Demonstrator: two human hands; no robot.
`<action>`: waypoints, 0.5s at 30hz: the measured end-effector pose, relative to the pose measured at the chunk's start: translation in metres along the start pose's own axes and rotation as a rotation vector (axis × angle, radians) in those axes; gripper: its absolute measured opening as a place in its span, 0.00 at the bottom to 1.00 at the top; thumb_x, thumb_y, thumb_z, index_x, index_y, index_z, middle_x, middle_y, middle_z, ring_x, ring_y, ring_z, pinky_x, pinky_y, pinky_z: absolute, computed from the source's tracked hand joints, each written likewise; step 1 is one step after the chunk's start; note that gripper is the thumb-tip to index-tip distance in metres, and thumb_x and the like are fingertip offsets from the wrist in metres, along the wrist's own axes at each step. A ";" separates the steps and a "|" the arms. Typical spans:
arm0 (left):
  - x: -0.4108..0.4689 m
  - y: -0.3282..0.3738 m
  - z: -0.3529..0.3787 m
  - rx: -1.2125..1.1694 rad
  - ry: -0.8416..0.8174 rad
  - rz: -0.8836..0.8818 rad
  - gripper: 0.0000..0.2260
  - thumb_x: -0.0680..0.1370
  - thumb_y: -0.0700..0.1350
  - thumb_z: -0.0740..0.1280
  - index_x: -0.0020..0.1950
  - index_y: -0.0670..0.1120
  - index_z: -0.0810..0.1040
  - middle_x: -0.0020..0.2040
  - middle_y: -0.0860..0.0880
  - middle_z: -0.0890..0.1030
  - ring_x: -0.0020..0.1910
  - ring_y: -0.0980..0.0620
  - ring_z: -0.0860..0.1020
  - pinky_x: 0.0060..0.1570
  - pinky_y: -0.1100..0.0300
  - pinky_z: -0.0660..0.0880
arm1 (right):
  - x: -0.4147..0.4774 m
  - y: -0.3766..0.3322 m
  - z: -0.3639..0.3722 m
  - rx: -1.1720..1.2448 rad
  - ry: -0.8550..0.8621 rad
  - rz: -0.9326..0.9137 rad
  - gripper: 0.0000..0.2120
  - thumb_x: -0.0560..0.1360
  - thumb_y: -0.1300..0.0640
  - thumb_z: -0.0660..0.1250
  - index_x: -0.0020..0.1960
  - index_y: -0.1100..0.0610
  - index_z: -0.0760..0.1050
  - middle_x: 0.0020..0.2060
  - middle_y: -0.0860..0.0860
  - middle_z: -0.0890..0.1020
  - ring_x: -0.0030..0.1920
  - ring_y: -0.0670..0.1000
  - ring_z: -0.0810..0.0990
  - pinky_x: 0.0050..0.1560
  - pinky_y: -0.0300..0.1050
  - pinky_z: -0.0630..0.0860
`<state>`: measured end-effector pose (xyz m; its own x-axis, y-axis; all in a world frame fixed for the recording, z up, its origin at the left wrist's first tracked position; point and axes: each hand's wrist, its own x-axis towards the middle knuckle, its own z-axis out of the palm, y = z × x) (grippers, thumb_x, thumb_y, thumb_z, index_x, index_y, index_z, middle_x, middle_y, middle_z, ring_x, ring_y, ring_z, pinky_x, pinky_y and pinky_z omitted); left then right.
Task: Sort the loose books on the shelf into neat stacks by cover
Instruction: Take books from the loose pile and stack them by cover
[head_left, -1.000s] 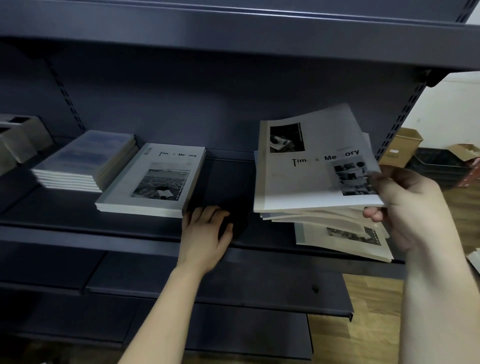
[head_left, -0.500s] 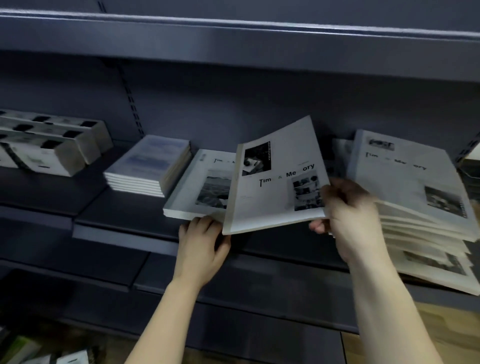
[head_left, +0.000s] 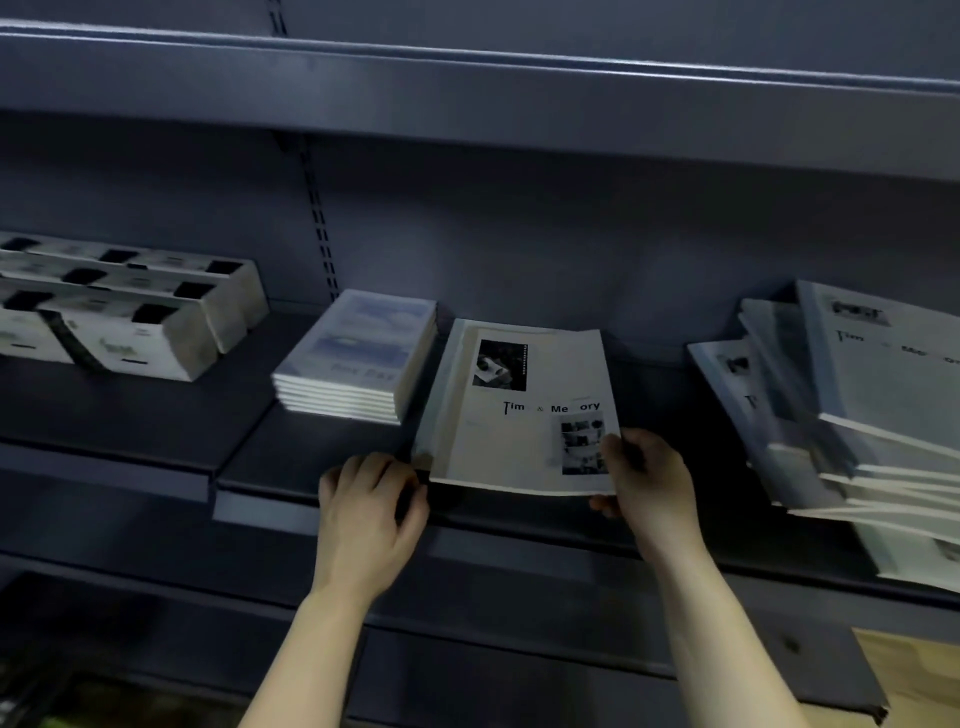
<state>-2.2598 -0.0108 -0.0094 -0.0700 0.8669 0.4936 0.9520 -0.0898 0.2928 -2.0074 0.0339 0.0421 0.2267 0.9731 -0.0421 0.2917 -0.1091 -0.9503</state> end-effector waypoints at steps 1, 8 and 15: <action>0.002 -0.003 -0.001 -0.001 -0.001 0.003 0.14 0.74 0.51 0.57 0.44 0.46 0.79 0.45 0.48 0.78 0.44 0.46 0.74 0.45 0.54 0.62 | 0.002 0.001 0.004 -0.076 0.009 -0.039 0.05 0.80 0.52 0.61 0.53 0.51 0.75 0.44 0.47 0.81 0.37 0.48 0.81 0.30 0.39 0.76; 0.014 -0.018 -0.002 0.005 -0.002 0.002 0.13 0.71 0.50 0.57 0.44 0.45 0.79 0.44 0.48 0.77 0.42 0.46 0.72 0.46 0.56 0.59 | 0.014 0.001 0.025 -0.404 0.073 -0.117 0.10 0.79 0.50 0.63 0.45 0.55 0.77 0.34 0.46 0.78 0.34 0.41 0.75 0.36 0.40 0.72; 0.018 -0.021 0.006 0.036 -0.031 -0.003 0.15 0.71 0.51 0.57 0.46 0.45 0.79 0.46 0.46 0.78 0.44 0.44 0.73 0.46 0.52 0.62 | 0.020 0.006 0.036 -0.476 0.164 -0.157 0.10 0.79 0.50 0.62 0.47 0.55 0.77 0.36 0.47 0.79 0.34 0.45 0.77 0.37 0.44 0.78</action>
<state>-2.2792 0.0098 -0.0111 -0.0638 0.8818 0.4672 0.9619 -0.0703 0.2641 -2.0350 0.0597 0.0240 0.2778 0.9446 0.1746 0.7151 -0.0819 -0.6942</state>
